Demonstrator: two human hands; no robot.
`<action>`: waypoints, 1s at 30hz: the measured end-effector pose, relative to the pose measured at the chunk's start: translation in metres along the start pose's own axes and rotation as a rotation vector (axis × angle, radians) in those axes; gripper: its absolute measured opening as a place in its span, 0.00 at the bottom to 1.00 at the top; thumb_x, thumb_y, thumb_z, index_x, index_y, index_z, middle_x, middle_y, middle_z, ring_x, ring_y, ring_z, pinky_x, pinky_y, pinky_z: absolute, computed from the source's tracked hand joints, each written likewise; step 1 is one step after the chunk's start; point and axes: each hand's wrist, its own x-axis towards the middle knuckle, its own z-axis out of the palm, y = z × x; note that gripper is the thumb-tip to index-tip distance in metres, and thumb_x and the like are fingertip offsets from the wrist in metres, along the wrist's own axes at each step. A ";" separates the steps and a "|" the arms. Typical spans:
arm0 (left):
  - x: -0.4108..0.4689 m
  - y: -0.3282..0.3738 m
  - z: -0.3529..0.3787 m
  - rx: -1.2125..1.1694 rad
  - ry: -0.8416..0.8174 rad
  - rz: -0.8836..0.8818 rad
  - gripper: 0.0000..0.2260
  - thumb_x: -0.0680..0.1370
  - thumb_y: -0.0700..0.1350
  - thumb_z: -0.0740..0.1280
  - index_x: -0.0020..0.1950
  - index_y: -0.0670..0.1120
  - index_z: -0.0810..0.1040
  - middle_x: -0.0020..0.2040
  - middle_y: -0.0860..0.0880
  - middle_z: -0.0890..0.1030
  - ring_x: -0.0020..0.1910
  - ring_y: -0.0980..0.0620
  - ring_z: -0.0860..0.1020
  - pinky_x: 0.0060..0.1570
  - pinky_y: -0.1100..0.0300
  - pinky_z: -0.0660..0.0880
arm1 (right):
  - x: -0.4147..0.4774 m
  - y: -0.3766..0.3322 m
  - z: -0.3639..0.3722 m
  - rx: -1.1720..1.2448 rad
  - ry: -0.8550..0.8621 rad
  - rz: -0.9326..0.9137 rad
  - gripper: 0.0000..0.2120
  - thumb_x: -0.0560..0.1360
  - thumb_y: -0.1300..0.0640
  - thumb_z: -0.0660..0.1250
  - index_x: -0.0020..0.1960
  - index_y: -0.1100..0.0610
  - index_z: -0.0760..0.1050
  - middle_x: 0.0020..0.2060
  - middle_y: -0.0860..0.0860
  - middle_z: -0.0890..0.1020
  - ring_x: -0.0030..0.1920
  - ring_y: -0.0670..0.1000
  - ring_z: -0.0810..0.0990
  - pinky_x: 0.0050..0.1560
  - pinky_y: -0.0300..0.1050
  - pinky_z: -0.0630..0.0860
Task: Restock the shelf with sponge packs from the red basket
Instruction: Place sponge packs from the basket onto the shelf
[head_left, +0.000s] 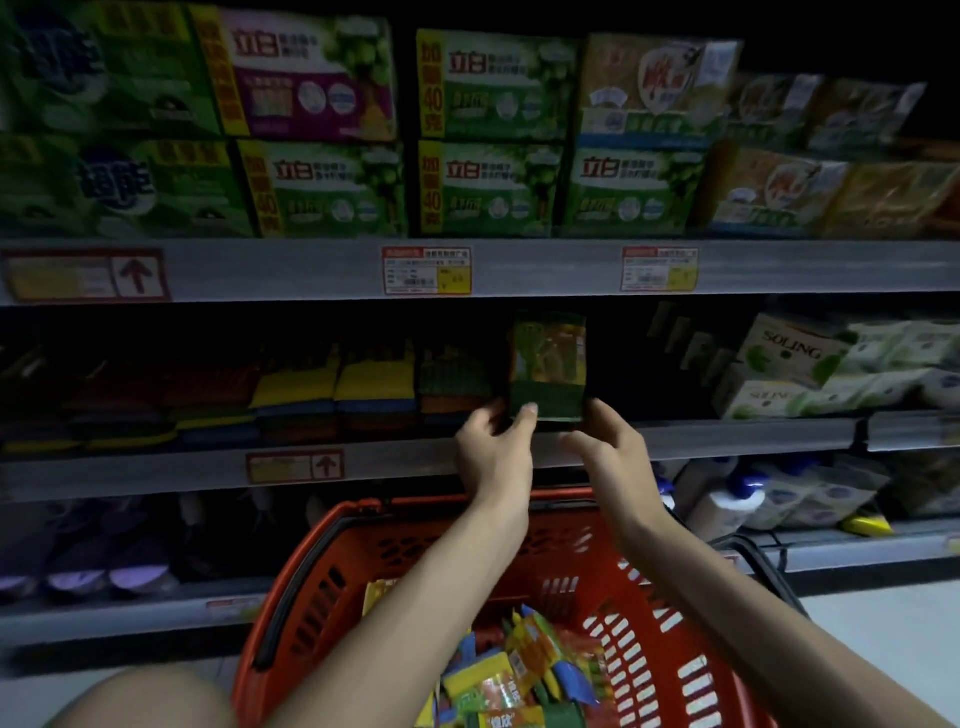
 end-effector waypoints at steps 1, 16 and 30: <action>0.000 -0.001 0.001 0.002 -0.024 -0.018 0.23 0.79 0.48 0.73 0.72 0.46 0.76 0.62 0.51 0.79 0.59 0.44 0.82 0.61 0.49 0.79 | 0.001 0.001 -0.001 -0.037 -0.004 -0.018 0.27 0.72 0.54 0.69 0.71 0.51 0.75 0.63 0.45 0.82 0.63 0.45 0.80 0.61 0.42 0.76; 0.012 0.001 -0.011 -0.234 0.078 -0.213 0.05 0.83 0.38 0.65 0.57 0.44 0.77 0.44 0.49 0.80 0.43 0.50 0.83 0.49 0.50 0.82 | 0.032 0.008 -0.001 -0.091 0.247 0.033 0.10 0.76 0.61 0.69 0.57 0.53 0.78 0.46 0.45 0.83 0.51 0.50 0.81 0.60 0.56 0.79; 0.031 0.014 -0.029 -0.493 0.286 -0.361 0.05 0.80 0.37 0.68 0.46 0.41 0.74 0.41 0.43 0.82 0.33 0.50 0.83 0.21 0.65 0.73 | 0.042 0.010 0.032 0.419 0.206 0.471 0.05 0.79 0.61 0.69 0.46 0.62 0.78 0.23 0.48 0.73 0.19 0.44 0.67 0.22 0.38 0.61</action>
